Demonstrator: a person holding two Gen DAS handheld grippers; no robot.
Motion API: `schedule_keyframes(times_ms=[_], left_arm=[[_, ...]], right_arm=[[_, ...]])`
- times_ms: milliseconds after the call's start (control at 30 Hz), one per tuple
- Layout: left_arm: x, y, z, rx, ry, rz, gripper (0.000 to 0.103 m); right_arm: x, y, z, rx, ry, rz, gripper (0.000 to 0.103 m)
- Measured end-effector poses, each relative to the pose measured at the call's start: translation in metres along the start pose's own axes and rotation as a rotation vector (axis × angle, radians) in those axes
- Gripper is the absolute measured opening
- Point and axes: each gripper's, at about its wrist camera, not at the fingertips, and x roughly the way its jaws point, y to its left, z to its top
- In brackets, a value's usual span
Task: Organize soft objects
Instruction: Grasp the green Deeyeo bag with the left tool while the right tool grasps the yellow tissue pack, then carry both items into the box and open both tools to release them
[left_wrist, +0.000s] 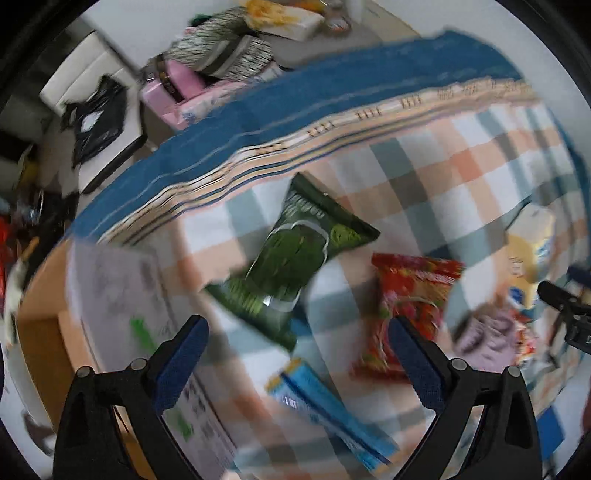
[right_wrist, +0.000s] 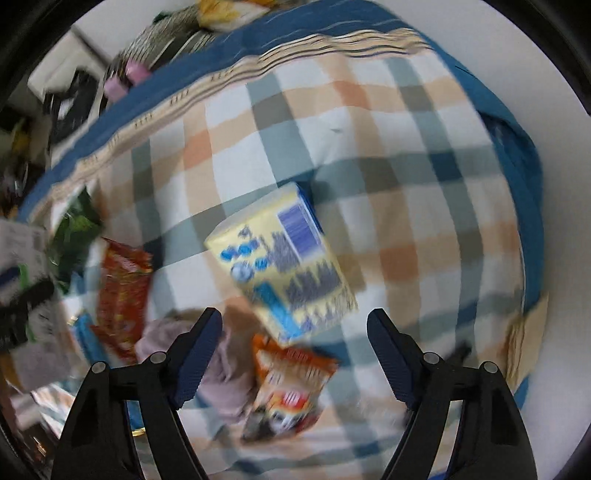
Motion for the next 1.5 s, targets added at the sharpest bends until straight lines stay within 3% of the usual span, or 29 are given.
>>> schedule_keyframes(times_ms=[133, 300, 400, 533, 667, 767, 1133, 1500], left_arm=[[0.034, -0.014, 0.022, 0.129, 0.045, 0.052, 0.100], [0.061, -0.024, 0.041, 0.209, 0.076, 0.062, 0.099], [0.071, -0.026, 0.048, 0.225, 0.099, 0.050, 0.082], [0.075, -0.023, 0.051, 0.211, 0.109, 0.006, 0.070], [0.073, -0.014, 0.053, 0.161, 0.115, -0.022, 0.047], [0.070, -0.008, 0.053, 0.139, 0.119, -0.027, 0.039], [0.042, 0.016, 0.041, 0.000, 0.045, -0.046, 0.034], [-0.034, 0.042, -0.001, -0.130, -0.053, -0.129, 0.034]], right_arm=[[0.030, 0.002, 0.019, -0.045, 0.058, -0.010, 0.083], [0.067, -0.002, 0.037, -0.032, 0.142, 0.025, 0.083], [0.084, 0.000, 0.045, -0.035, 0.174, 0.024, 0.083], [0.094, 0.004, 0.053, -0.036, 0.182, 0.024, 0.083], [0.100, 0.004, 0.055, -0.005, 0.199, 0.030, 0.077], [0.094, -0.009, 0.047, 0.039, 0.249, 0.027, 0.074], [0.078, -0.009, 0.056, 0.121, 0.222, 0.068, 0.069], [0.015, 0.022, 0.048, 0.115, 0.121, 0.122, 0.065]])
